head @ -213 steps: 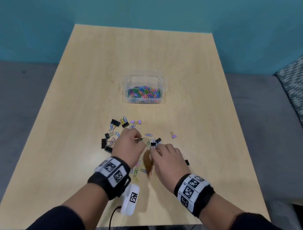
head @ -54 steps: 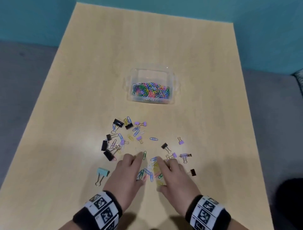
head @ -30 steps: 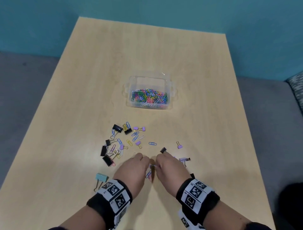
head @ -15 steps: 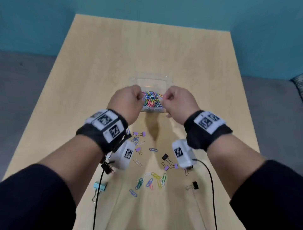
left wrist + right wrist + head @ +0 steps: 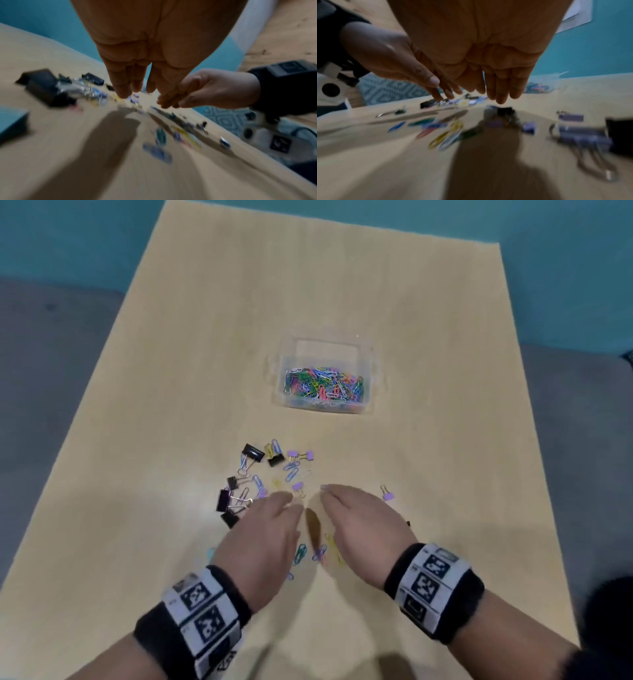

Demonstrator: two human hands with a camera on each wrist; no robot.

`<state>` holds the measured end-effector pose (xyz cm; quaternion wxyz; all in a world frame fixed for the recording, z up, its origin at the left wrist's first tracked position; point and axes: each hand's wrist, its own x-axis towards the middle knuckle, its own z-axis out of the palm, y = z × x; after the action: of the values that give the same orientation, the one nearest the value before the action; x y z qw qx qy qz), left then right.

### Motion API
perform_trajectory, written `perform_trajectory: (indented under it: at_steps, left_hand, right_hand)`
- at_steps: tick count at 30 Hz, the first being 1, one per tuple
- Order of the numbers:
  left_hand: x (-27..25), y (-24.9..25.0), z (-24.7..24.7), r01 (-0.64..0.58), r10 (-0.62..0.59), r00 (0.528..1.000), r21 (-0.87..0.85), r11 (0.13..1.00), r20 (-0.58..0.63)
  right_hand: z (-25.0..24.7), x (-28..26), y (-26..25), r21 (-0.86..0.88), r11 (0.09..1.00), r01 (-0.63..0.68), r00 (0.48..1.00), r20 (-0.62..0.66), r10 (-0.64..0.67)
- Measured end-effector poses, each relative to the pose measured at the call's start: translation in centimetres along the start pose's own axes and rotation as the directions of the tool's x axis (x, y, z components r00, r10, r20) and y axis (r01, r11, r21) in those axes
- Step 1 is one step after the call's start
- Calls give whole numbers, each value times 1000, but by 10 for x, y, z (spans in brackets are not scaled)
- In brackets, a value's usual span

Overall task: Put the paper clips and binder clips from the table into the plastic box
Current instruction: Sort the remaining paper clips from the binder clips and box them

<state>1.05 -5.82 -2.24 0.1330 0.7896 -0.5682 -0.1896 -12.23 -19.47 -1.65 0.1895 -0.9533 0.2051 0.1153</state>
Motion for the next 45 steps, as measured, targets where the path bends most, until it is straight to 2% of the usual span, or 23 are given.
perform_trajectory:
  at_steps: [3,6,9,12,16,21,30,45]
  left_hand:
    - [-16,4,22,-42,40,999,76,996,29]
    - [-1,-3,26,-39,29,998,197,980,53]
    - [20,-7,20,3,-25,997,291,957,70]
    - [25,-8,19,-12,-12,998,362,932,64]
    - [19,-13,21,-5,-11,999,357,934,43]
    - [15,-16,21,-40,25,998,324,945,51]
    - [31,-22,17,-133,96,989,378,916,115]
    - [-10,-11,26,-155,97,986,517,842,138]
  right_hand:
    - [24,-6,-9,-75,997,19,1000,3,-18]
    - [28,-6,-16,-150,989,-11,1000,17,14]
    - [29,-10,-23,-158,987,-9,998,65,19]
    - [28,-15,-26,-132,991,2,995,101,11]
    - [16,-6,-25,-82,996,-31,997,66,36]
    - [4,15,-25,-151,988,-3,994,109,20]
    - [-1,27,-22,-194,981,15,997,76,0]
    - [18,-14,-29,-331,943,18,992,127,25]
